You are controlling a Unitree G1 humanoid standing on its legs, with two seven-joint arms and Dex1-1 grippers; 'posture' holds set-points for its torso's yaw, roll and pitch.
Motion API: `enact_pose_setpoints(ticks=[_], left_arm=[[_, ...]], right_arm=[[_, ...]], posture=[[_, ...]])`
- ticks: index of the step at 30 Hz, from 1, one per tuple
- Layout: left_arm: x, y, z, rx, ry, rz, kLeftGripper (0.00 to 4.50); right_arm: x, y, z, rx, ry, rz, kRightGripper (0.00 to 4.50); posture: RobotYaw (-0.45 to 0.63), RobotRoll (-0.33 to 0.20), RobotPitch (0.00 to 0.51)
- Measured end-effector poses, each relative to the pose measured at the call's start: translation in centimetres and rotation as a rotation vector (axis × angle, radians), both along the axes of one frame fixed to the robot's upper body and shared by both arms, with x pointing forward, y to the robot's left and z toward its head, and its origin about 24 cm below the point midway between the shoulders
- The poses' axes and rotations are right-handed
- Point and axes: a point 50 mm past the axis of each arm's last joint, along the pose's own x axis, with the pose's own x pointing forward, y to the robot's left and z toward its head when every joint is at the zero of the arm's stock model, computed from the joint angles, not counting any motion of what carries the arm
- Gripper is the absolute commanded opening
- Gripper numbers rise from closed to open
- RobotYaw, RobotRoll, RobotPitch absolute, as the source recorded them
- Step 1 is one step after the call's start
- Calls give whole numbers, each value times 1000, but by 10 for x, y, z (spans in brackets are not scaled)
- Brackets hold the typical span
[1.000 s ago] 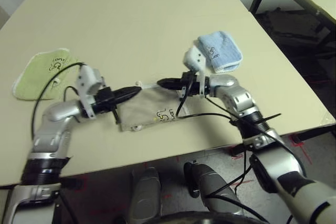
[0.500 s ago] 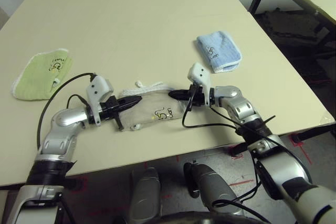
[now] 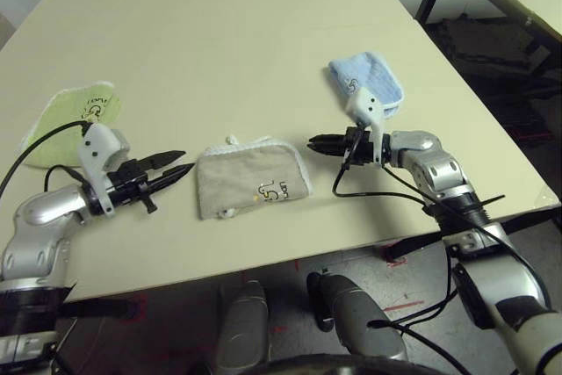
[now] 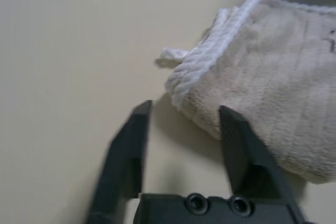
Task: Fold the towel and set it aside.
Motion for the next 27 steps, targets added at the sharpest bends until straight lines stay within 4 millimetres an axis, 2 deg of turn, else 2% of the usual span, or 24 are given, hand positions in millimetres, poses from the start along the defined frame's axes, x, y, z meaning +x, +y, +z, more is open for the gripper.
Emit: enact_pose_setpoints(ticks=[2, 3, 5, 20, 27], left_arm=[[-1, 1, 3, -4, -11, 7, 4356], [-2, 2, 5, -7, -14, 11, 4500], [-3, 1, 6, -8, -19, 7, 4500], [-5, 1, 10, 0, -24, -12, 4500], [-9, 8, 17, 22, -18, -24, 4500]], right_arm=[[-2, -6, -2, 4, 10, -5, 3415], [-3, -9, -4, 6, 17, -5, 3850], [-4, -13, -5, 2, 24, -5, 4453], [-7, -17, -6, 7, 26, 1, 4453], [-11, -22, -8, 6, 23, 32, 4453]], posture=[[-24, 0, 174], [-25, 0, 173], [-25, 0, 173], [-19, 0, 164], [-17, 0, 163]])
